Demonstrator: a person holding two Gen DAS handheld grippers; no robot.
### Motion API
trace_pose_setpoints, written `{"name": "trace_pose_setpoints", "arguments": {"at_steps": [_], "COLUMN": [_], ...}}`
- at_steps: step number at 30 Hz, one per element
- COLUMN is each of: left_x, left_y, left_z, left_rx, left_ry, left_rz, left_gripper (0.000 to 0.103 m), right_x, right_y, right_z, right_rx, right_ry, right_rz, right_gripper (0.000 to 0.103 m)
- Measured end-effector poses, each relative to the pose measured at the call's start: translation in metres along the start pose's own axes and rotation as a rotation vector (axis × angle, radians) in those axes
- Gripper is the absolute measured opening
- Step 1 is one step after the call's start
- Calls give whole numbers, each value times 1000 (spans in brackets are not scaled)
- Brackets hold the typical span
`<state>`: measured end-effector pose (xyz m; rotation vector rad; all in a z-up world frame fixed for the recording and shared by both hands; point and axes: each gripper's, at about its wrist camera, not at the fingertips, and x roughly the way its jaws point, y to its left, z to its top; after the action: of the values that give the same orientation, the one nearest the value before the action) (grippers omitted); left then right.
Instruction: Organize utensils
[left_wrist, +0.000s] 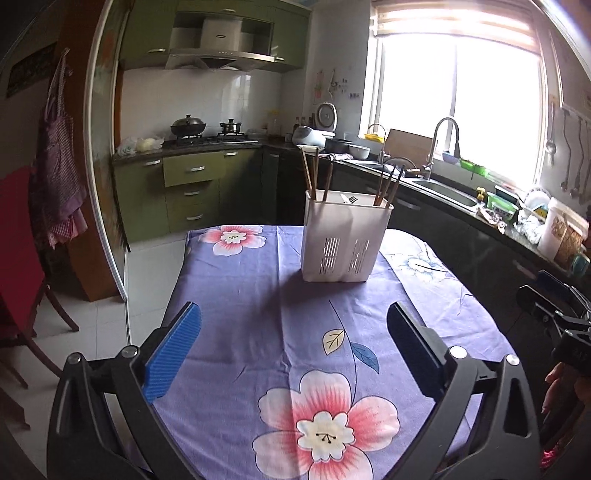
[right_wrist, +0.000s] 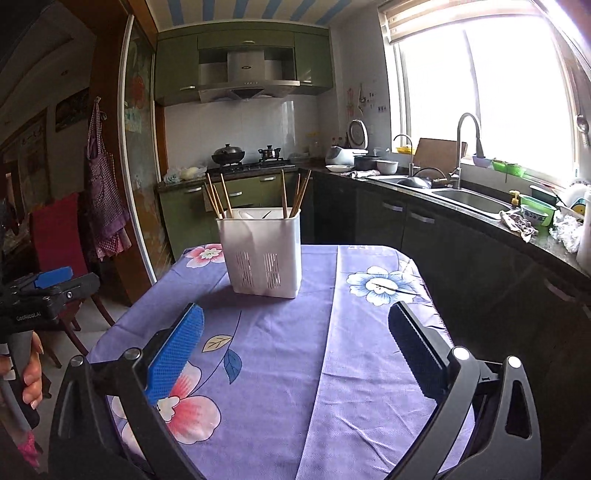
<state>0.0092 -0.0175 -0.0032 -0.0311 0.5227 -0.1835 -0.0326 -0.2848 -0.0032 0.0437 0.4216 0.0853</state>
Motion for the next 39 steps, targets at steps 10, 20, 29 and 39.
{"name": "trace_pose_setpoints", "arguments": {"at_steps": [10,20,29,39], "left_x": [-30,-49,-59,-59], "left_y": [3,-2,-2,2], "left_z": [-6,-7,-6,-7], "left_rx": [9,6,0,-15], "left_ry": [-18,-35,-40,-40], "left_rz": [24,4,-14,-12], "left_gripper": [96,96,96,96], "right_x": [-41,-59,-65,-63], "right_y": [9,16,19,21], "right_z": [10,8,7,8], "right_rx": [-32,-46,-46,-48], "right_ry": [-45,-53,-62,-61], "right_rz": [-47,-38,-31,-24], "right_gripper": [98,98,98,98]}}
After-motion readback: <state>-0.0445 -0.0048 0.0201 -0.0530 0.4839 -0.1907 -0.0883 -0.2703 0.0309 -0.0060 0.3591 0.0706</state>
